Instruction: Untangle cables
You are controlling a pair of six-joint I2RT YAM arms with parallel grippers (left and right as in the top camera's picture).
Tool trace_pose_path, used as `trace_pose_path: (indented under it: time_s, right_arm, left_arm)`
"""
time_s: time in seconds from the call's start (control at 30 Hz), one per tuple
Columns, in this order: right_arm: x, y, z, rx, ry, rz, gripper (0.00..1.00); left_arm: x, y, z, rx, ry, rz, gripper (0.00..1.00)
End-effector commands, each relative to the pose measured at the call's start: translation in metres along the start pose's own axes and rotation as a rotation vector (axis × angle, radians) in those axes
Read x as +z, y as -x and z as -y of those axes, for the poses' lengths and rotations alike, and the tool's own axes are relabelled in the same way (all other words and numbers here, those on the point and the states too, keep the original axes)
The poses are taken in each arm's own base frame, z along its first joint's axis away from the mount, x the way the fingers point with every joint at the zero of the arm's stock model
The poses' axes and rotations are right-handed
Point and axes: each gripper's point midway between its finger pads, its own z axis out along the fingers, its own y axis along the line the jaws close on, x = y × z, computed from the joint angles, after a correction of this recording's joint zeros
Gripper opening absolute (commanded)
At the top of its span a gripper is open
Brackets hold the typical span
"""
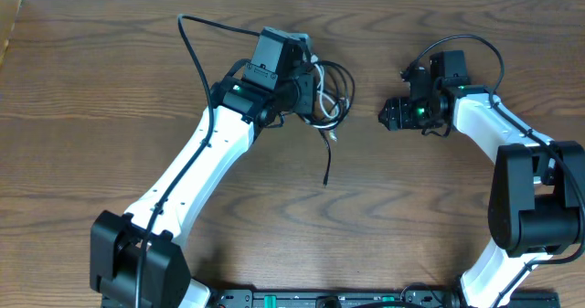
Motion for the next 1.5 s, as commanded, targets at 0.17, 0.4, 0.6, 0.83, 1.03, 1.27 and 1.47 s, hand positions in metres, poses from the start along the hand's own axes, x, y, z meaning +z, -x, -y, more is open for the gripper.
trace_pose_path:
  time_s: [0.17, 0.4, 0.6, 0.83, 1.03, 1.27, 1.47]
  right_arm:
    - [-0.003, 0.004, -0.005, -0.008, -0.001, 0.014, 0.76]
    - [-0.003, 0.004, -0.005, -0.009, 0.0, 0.014, 0.76]
    - [-0.003, 0.004, -0.005, -0.009, 0.0, 0.014, 0.77]
    - [-0.003, 0.004, -0.005, -0.009, 0.0, 0.014, 0.77]
    - [-0.003, 0.005, -0.005, -0.006, 0.0, 0.016, 0.78]
    - [-0.003, 0.005, -0.005, -0.006, 0.0, 0.016, 0.78]
    - [-0.003, 0.005, -0.005, -0.006, 0.0, 0.017, 0.79]
  left_arm:
    - [0.001, -0.001, -0.019, -0.004, 0.111, -0.001, 0.17]
    - [0.001, -0.001, -0.019, -0.005, 0.111, -0.003, 0.25]
    - [0.003, -0.012, -0.024, -0.008, 0.124, -0.04, 0.25]
    - [0.015, -0.038, -0.034, -0.069, 0.151, -0.103, 0.26]
    - [0.033, -0.051, -0.041, -0.072, 0.17, -0.152, 0.33]
    - [0.063, -0.06, -0.054, -0.072, 0.211, -0.183, 0.34]
    - [0.075, -0.063, -0.079, -0.056, 0.341, -0.175, 0.34]
